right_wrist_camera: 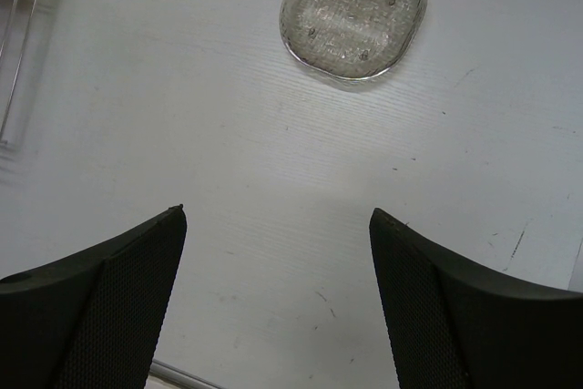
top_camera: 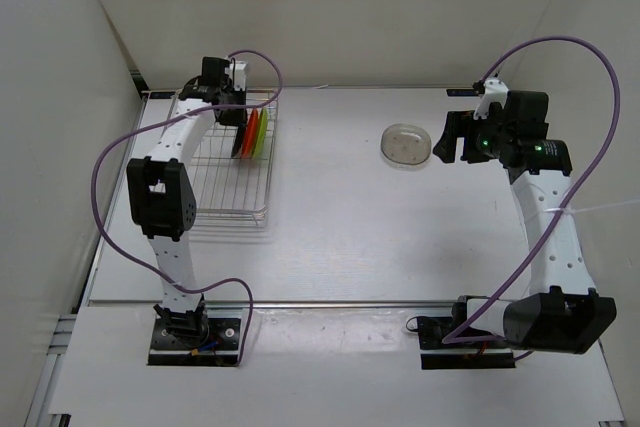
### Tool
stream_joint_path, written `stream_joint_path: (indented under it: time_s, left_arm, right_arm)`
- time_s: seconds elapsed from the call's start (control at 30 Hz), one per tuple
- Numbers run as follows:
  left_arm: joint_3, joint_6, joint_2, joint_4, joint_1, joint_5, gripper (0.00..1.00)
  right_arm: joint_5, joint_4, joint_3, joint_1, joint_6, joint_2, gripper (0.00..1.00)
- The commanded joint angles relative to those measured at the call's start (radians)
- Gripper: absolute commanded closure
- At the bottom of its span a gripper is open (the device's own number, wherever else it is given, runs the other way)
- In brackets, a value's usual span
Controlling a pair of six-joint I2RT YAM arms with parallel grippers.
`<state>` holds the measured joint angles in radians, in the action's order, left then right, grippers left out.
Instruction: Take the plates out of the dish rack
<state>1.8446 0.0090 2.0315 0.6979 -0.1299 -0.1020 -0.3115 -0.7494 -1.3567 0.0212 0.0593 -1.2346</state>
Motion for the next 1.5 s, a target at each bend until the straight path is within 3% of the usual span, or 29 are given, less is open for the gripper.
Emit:
stream_joint_path:
  time_s: [0.0,0.23,0.33,0.43,0.57,0.73,0.77,0.97,1.03,1.07,1.23,1.47]
  left_arm:
    - [0.06,0.008,-0.031,0.006,0.009,0.013,0.89]
    - [0.116,-0.038,-0.1,0.034,-0.002,-0.005,0.89]
    - [0.229,-0.038,-0.1,0.106,-0.013,-0.005,0.89]
    - [0.338,-0.003,-0.119,0.175,-0.049,-0.005,0.89]
    - [0.351,0.118,-0.209,0.206,-0.123,0.027,0.89]
    - [0.164,0.389,-0.336,0.181,-0.269,0.246,0.89]
    - [0.135,0.435,-0.37,0.169,-0.334,0.351,0.89]
    - [-0.315,0.958,-0.525,-0.19,-0.643,0.879,0.89]
    - [-0.465,1.174,-0.582,-0.302,-0.707,0.964,0.89]
    - [-0.504,1.23,-0.602,-0.399,-0.768,0.973,0.89]
    - [-0.654,1.446,-0.652,-0.569,-0.941,1.006,0.89]
    - [-0.699,1.52,-0.616,-0.684,-1.099,1.006,0.89]
  right_arm:
    - [-0.003,0.044,0.008,-0.001,-0.004,0.029,0.16]
    - [0.008,0.044,-0.002,-0.001,-0.004,0.029,0.16]
    - [0.008,0.035,-0.025,-0.001,0.005,0.02,0.16]
    - [-0.004,0.012,-0.054,-0.001,0.005,-0.002,0.16]
    - [-0.037,-0.013,-0.113,-0.001,0.005,-0.048,0.14]
    - [-0.162,-0.051,-0.254,0.019,-0.038,-0.126,0.13]
    - [-0.184,-0.051,-0.275,0.019,-0.048,-0.138,0.13]
    - [-0.383,-0.051,-0.419,0.042,-0.07,-0.201,0.06]
    - [-0.47,-0.051,-0.452,0.042,-0.07,-0.223,0.06]
    - [-0.5,-0.051,-0.452,0.033,-0.041,-0.223,0.06]
    - [-0.581,-0.062,-0.486,-0.012,-0.003,-0.232,0.07]
    - [-0.552,-0.18,-0.498,-0.173,0.151,-0.279,0.12]
